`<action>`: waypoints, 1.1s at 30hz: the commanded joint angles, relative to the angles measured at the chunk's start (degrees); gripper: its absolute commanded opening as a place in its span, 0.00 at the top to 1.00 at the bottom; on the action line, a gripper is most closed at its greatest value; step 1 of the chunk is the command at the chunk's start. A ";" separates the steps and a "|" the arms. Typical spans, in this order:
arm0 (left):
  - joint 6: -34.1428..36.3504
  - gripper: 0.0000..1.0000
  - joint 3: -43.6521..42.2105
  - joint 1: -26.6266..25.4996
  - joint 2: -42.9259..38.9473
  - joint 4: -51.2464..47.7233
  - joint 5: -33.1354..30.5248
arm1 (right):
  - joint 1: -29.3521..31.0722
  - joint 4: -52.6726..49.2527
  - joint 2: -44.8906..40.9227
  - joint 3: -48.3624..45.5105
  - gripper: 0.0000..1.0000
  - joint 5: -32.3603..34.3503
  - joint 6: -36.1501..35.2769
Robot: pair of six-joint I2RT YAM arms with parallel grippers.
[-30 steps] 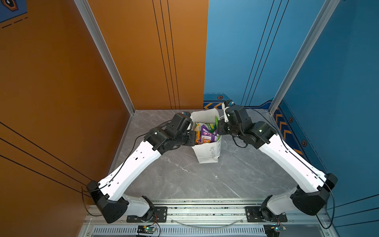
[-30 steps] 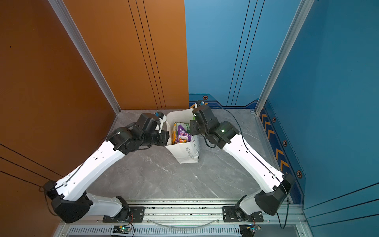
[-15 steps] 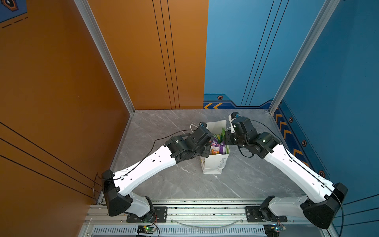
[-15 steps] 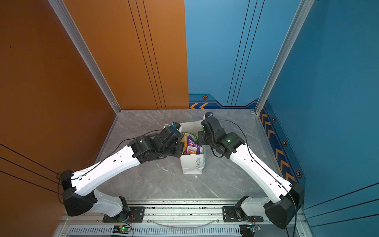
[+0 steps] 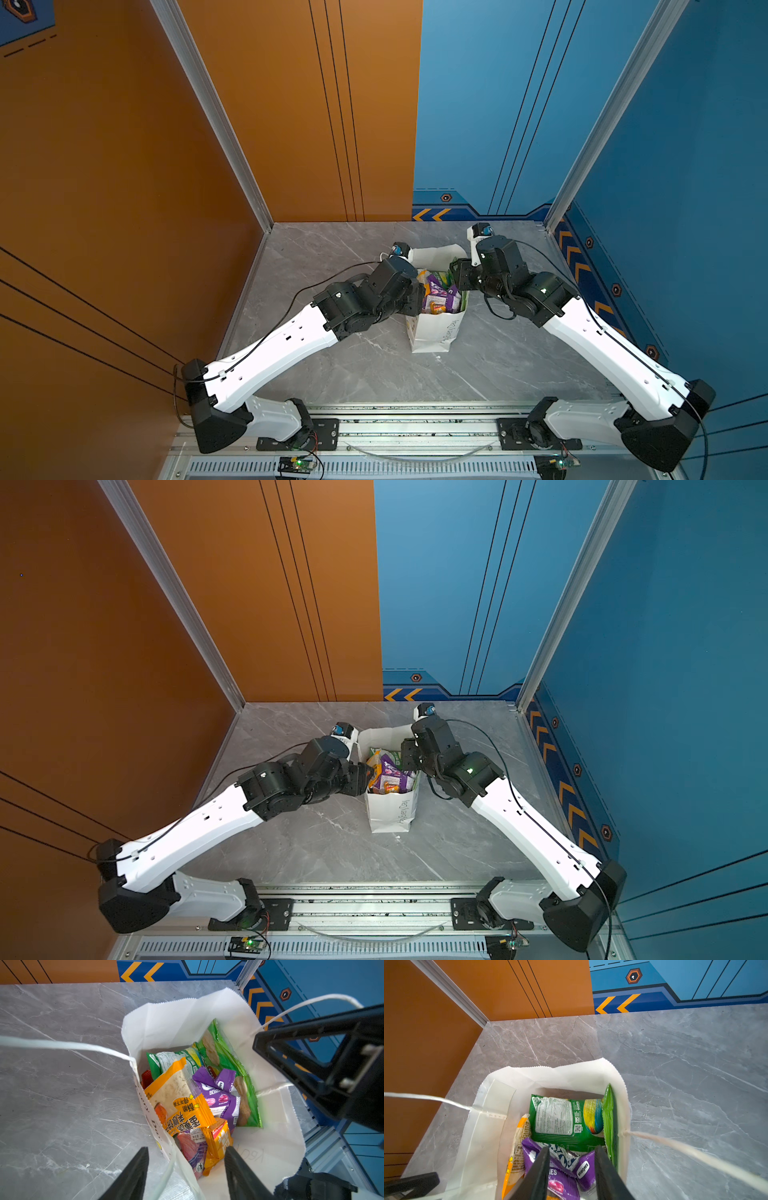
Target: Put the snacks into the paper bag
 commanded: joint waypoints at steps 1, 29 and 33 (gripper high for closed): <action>2.09 0.31 -1.18 0.62 -2.24 1.33 1.23 | 0.64 0.69 -2.49 -0.67 0.56 1.91 -0.02; 17.85 0.06 -28.71 -0.42 -36.63 20.32 -17.66 | 0.75 13.52 -31.45 -15.32 0.45 -0.81 -12.39; 17.87 0.02 -35.76 -0.19 -42.17 23.41 -26.26 | 0.40 14.51 -38.74 -21.38 0.46 6.22 -15.39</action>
